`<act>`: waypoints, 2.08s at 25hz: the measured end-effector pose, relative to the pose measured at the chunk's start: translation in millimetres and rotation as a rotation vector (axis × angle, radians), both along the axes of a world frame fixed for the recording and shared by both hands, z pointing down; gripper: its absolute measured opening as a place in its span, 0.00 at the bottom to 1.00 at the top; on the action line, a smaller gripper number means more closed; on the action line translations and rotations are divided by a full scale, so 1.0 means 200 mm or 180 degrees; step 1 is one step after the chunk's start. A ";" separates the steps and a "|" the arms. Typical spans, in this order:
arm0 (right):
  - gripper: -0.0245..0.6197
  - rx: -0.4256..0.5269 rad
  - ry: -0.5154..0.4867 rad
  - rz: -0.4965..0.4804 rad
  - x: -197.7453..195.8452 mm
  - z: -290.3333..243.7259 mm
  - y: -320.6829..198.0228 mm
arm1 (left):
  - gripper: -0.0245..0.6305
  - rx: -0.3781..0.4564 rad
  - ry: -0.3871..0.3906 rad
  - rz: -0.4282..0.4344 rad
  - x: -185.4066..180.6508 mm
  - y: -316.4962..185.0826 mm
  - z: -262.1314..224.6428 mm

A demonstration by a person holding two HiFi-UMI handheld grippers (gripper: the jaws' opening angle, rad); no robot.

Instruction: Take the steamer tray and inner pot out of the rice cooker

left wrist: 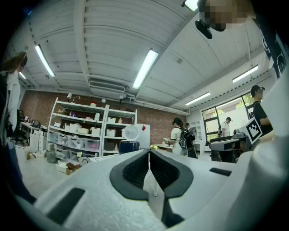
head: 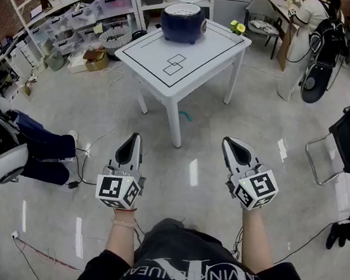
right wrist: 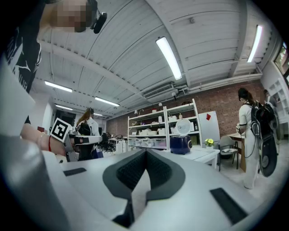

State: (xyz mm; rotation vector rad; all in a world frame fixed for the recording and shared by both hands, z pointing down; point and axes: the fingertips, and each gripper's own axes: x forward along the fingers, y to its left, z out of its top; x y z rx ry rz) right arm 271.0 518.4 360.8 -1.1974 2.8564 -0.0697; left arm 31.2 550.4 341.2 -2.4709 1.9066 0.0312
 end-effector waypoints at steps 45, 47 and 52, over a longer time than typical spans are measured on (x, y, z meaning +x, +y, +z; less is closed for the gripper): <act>0.32 -0.0209 -0.0253 0.0277 -0.38 0.11 -1.45 | 0.22 -0.0064 0.0243 0.0138 -0.53 -1.53 0.10; 0.32 -0.0220 -0.0255 0.0290 -0.42 0.13 -1.54 | 0.22 -0.0073 0.0239 0.0162 -0.56 -1.62 0.11; 0.32 -0.0207 -0.0263 0.0297 -0.53 0.16 -1.71 | 0.22 -0.0059 0.0256 0.0184 -0.66 -1.80 0.14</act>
